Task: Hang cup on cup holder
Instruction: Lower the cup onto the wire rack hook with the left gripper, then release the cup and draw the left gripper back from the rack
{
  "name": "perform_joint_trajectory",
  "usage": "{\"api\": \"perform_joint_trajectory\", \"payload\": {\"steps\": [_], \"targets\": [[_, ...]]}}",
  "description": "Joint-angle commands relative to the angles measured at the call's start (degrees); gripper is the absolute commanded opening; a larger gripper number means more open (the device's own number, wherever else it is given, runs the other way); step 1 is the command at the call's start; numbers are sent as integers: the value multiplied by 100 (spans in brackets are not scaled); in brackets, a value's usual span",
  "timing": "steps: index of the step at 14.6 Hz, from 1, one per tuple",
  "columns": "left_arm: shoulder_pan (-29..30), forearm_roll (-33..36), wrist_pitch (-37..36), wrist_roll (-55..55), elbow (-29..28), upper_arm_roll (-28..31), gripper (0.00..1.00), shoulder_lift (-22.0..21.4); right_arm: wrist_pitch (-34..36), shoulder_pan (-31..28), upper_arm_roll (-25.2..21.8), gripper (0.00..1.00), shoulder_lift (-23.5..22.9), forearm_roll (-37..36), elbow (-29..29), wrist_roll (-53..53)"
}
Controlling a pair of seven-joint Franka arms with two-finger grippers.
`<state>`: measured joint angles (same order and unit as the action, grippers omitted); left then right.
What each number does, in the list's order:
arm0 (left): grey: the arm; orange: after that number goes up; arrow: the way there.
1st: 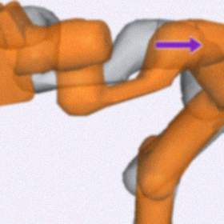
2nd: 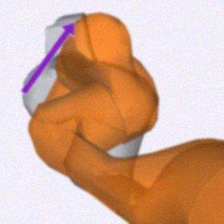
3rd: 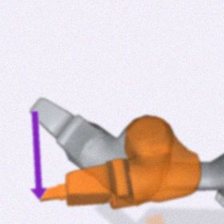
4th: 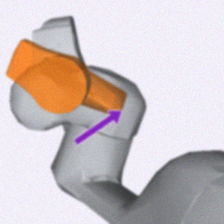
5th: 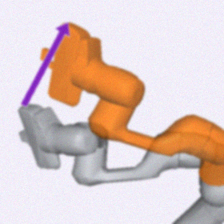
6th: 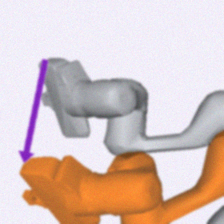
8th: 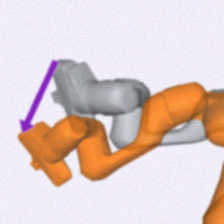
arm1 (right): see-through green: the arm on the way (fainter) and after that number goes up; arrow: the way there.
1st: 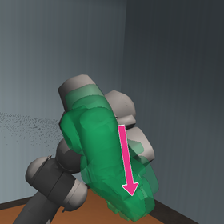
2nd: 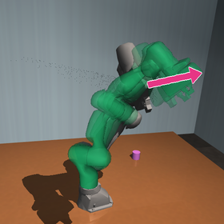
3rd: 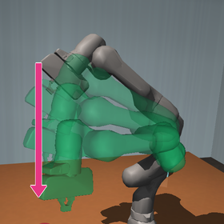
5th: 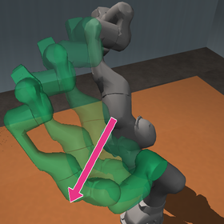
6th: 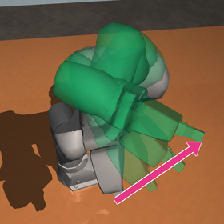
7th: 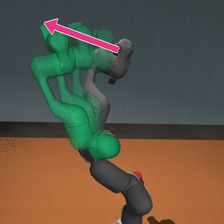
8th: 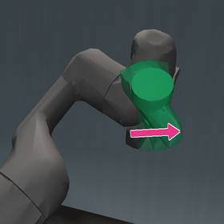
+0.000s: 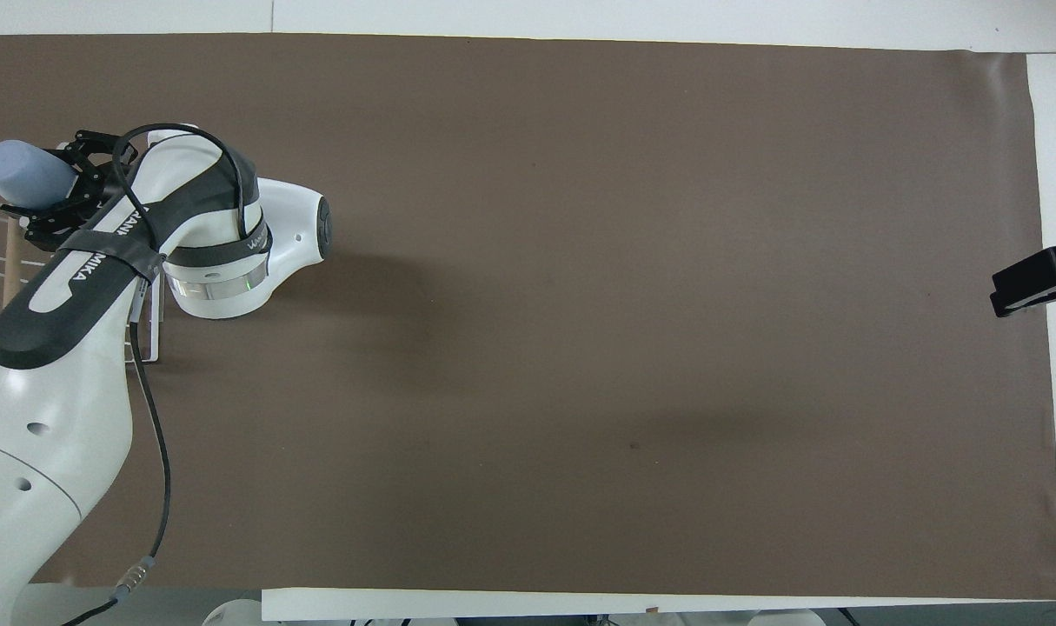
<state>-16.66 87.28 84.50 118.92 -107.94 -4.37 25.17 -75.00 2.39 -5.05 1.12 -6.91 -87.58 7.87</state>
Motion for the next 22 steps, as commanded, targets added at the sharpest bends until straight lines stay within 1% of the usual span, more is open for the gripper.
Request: {"api": "perform_joint_trajectory", "payload": {"steps": [1, 2, 3, 4, 5, 6, 10, 12, 14, 15, 17, 20, 22], "targets": [[153, 79, -21, 201, -104, -64, 1, -3, 12, -212, 83, 99, 81, 137, -93, -66], [163, 70, 40, 202, -113, -72, 5, -3, 20, -221, 66, 99, 81, 215, -93, -66], [163, 35, 84, 202, -113, -72, 19, -3, 38, -204, 48, 99, 90, 225, -102, -75], [171, 17, 84, 210, -113, -72, 58, -3, 38, -160, 39, 99, 90, 225, -93, -75], [172, 8, 84, 211, -104, -64, 84, -3, 29, -142, 30, 99, 90, 225, -93, -75], [180, 8, 93, 202, -78, -64, 100, -3, 29, -142, 39, 99, 90, 225, -102, -66], [198, 8, 41, 175, 98, -46, 100, 23, 21, -151, 30, 99, 107, 225, -128, -31], [172, -324, -30, 193, 194, -46, 100, -99, 21, -151, 30, 99, 125, 225, -128, -31], [189, -378, 5, 123, 369, -55, 100, -196, 21, -151, 30, 99, 125, 225, -128, -22], [198, -396, 14, 36, 501, -55, 100, -205, 21, -151, 30, 99, 125, 225, -128, -31], [286, -728, 49, -534, 826, -55, 100, -292, 21, -151, 30, 99, 125, 225, -128, -31], [330, -1580, 400, -1876, 1099, -46, 100, -967, 21, -151, 30, 99, 125, 225, -128, -22], [417, -2221, 418, -3062, 1187, -37, 100, -1398, 21, -151, 30, 99, 125, 225, -128, -22]]}}
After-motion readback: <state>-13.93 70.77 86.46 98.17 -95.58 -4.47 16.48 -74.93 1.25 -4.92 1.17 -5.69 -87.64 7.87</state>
